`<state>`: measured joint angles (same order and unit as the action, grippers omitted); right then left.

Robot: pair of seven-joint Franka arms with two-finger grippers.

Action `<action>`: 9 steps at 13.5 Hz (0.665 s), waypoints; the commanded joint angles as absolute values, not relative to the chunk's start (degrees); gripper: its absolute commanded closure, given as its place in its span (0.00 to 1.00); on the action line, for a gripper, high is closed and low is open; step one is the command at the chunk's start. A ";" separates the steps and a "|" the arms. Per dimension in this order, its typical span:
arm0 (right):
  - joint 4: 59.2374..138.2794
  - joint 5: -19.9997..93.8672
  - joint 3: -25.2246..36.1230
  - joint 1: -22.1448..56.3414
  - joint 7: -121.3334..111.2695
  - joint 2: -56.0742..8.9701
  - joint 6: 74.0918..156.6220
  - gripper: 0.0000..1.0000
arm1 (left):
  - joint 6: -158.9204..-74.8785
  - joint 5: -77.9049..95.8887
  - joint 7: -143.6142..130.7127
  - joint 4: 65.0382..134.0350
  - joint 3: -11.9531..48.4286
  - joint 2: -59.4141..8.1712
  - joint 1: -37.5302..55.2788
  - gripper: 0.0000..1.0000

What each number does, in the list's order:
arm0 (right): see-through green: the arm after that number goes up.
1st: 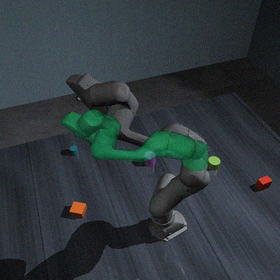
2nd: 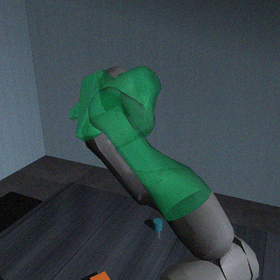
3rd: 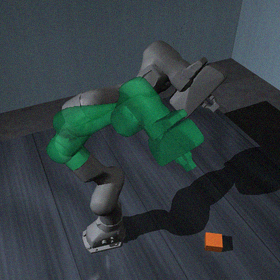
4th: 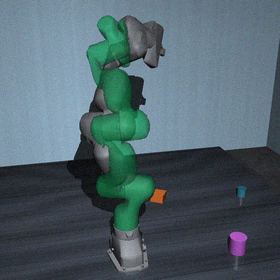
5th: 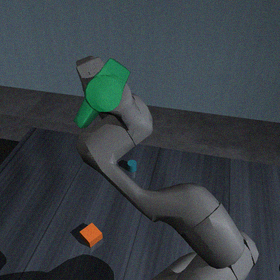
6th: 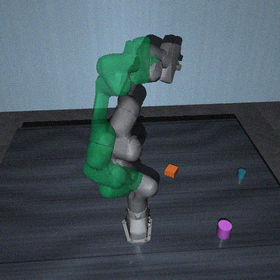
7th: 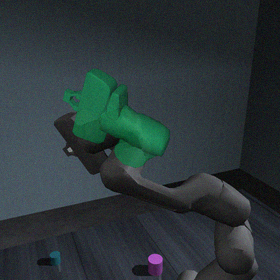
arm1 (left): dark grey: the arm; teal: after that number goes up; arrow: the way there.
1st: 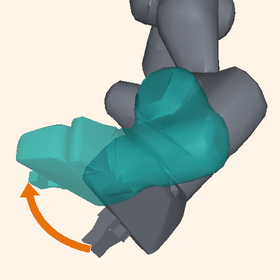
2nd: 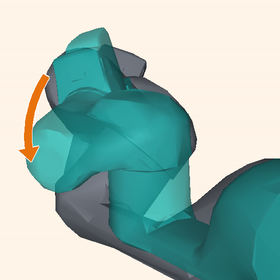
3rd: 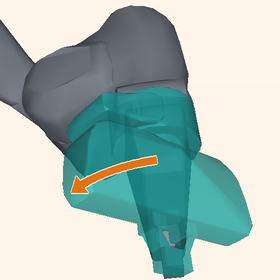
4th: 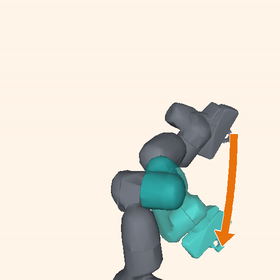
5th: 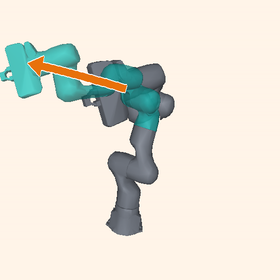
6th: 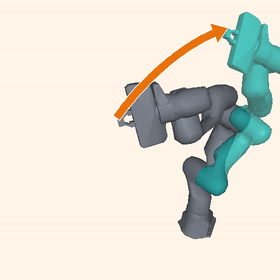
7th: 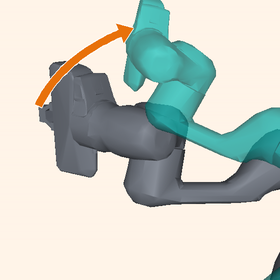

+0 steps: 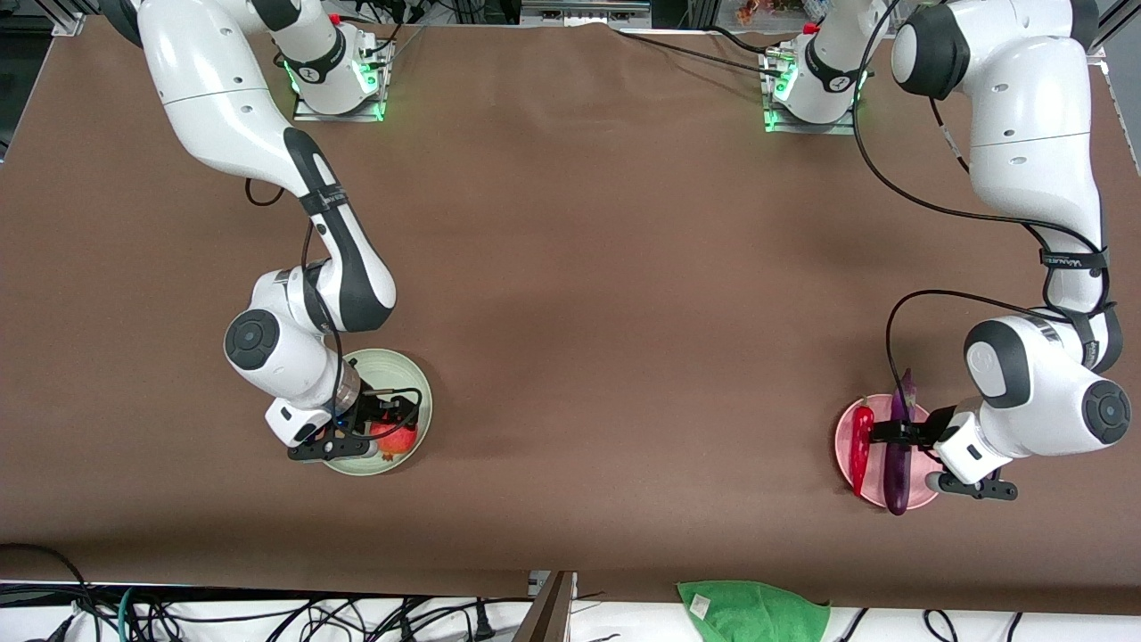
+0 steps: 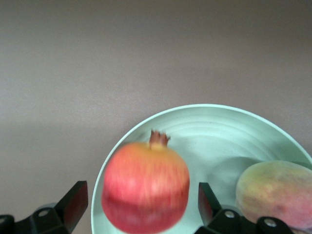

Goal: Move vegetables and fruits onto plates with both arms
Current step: 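Carry the red pomegranate onto the green plate with the right gripper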

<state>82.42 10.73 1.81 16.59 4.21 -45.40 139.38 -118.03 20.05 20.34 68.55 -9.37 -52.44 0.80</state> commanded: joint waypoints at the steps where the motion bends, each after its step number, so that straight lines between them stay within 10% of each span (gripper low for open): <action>1: 85.25 11.87 2.28 15.12 2.90 -40.79 135.45 0.00 | -115.42 18.64 20.83 68.91 -9.05 -49.75 1.49 0.00; 9: 89.81 11.34 9.57 13.97 2.73 -21.13 110.51 0.00 | -97.59 9.00 4.17 69.43 -8.70 -34.49 4.04 0.00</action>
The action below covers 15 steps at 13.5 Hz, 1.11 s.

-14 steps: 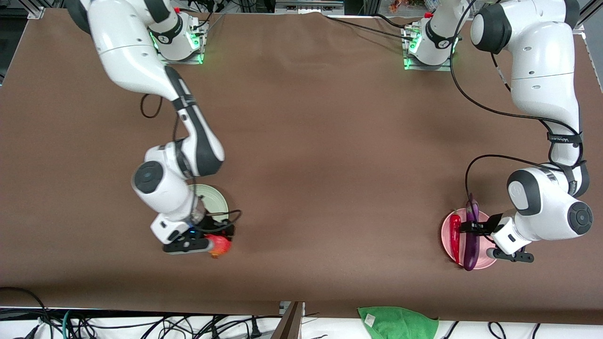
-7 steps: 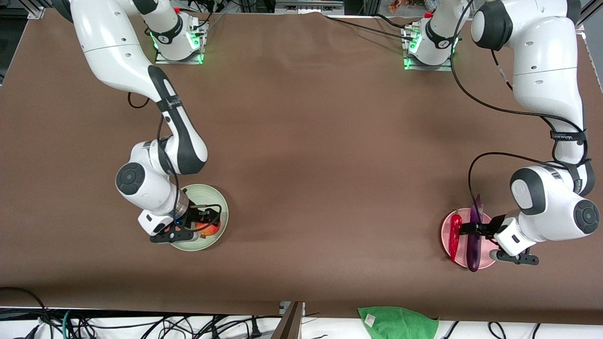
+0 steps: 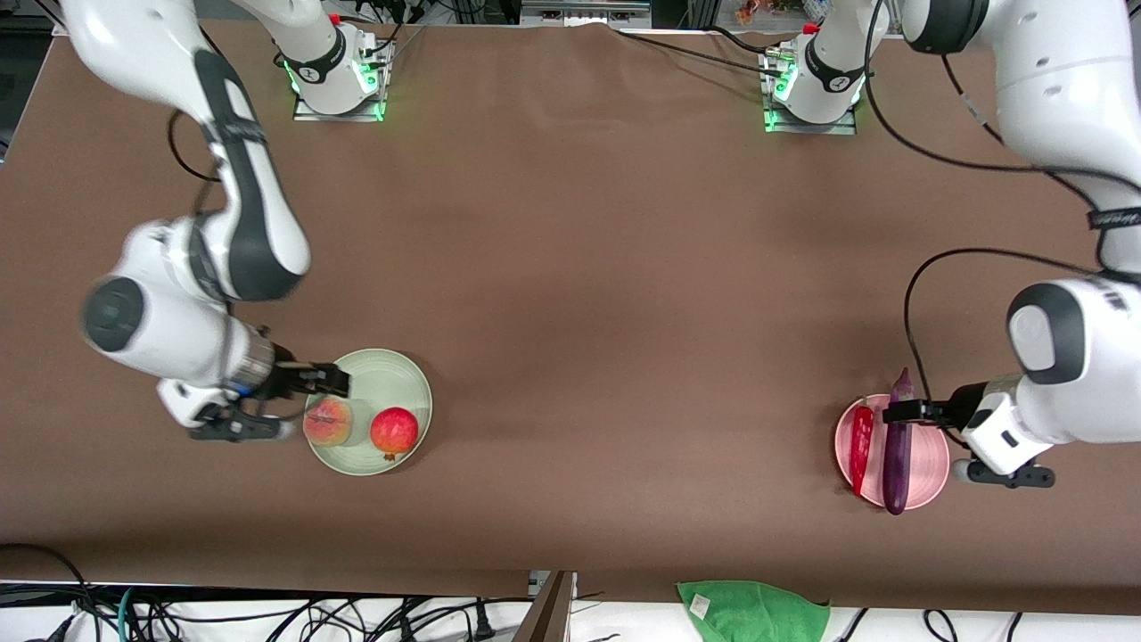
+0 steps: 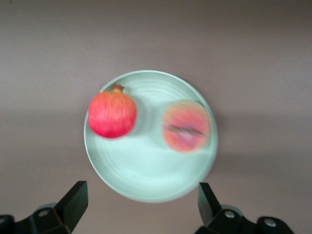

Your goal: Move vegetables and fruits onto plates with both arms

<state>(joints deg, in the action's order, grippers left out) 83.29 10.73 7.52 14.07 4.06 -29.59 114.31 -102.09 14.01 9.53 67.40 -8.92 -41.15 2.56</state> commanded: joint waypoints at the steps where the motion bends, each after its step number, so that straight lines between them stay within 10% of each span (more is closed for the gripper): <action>1: 90.61 10.73 10.19 13.97 2.99 -18.05 107.00 0.00 | -94.25 6.70 0.39 69.87 -8.18 -31.32 4.22 0.00; 9: 90.53 5.01 12.13 14.06 2.91 -8.35 93.35 0.00 | -88.68 5.63 -2.02 81.01 -7.47 -10.13 3.43 0.00; 15: 87.72 1.85 11.95 13.98 2.46 -9.05 92.90 0.00 | -86.84 -3.60 -2.37 85.17 -3.17 -7.12 3.43 0.00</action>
